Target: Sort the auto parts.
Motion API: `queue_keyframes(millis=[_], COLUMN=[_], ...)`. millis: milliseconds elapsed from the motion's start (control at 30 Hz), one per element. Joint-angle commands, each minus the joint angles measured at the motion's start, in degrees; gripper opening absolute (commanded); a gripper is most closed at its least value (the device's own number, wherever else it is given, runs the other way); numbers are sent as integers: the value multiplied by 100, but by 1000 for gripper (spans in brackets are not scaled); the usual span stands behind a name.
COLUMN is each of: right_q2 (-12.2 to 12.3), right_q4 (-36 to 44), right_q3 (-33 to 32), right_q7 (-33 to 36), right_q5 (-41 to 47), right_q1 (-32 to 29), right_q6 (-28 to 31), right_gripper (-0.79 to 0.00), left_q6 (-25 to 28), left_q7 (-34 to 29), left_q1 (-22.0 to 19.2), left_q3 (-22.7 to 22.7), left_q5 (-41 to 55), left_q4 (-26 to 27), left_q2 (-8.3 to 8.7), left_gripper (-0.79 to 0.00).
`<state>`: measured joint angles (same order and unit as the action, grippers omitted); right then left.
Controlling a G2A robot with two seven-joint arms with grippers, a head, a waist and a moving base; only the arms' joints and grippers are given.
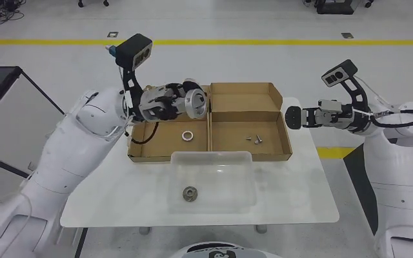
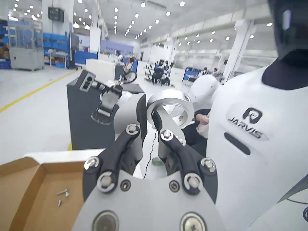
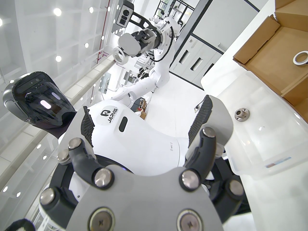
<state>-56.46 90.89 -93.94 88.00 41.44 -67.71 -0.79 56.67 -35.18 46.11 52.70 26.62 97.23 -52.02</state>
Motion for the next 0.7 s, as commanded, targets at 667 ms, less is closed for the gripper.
queue_keyframes(millis=[667], right_q2=[0], right_q4=[0], right_q3=[0], right_q7=[0], right_q5=[0], right_q1=[0], right_q6=[0], right_gripper=[0], left_q6=[133], left_q7=[-206], left_q1=[435], left_q3=[569], left_q5=[2596], left_q4=[279], left_q2=[-658], left_gripper=[-785])
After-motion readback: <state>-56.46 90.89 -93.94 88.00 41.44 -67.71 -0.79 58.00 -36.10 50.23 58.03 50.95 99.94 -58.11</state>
